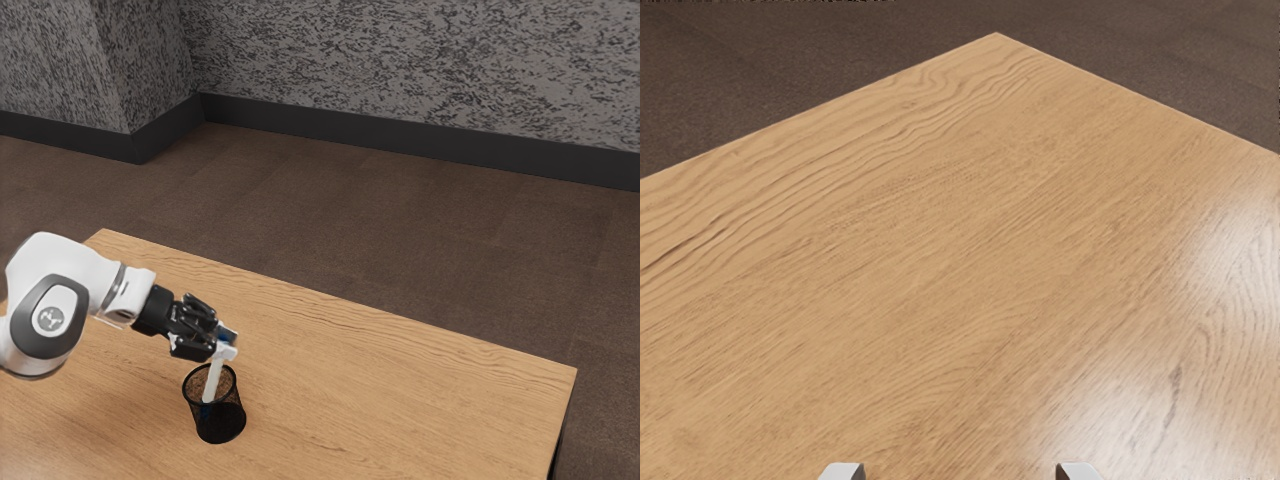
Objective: Put the marker into the pen holder.
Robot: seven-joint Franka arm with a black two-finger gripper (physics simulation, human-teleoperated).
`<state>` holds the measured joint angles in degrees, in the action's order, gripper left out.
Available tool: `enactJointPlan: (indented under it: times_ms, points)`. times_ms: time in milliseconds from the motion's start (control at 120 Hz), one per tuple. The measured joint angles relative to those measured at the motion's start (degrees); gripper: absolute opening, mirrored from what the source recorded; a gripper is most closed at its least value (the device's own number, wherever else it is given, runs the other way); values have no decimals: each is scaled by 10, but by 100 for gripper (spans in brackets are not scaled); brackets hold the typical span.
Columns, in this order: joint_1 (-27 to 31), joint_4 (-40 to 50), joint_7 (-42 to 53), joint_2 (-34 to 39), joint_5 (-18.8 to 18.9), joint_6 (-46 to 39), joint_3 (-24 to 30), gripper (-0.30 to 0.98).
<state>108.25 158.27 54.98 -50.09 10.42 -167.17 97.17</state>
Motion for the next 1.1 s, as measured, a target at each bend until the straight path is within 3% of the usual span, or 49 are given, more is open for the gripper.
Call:
enactJointPlan:
  times_ms: [208,425,575,700,833,1100]
  points:
    - [64,-46,18,4,8,64,126,53]
    - [77,-218,-19,41,128,307,232,63]
    - [60,-365,-44,152,162,472,253,66]
    - [16,-487,-60,279,144,571,251,67]
    - [9,-553,-74,376,109,629,248,68]
    - [7,-568,-95,404,74,674,249,68]
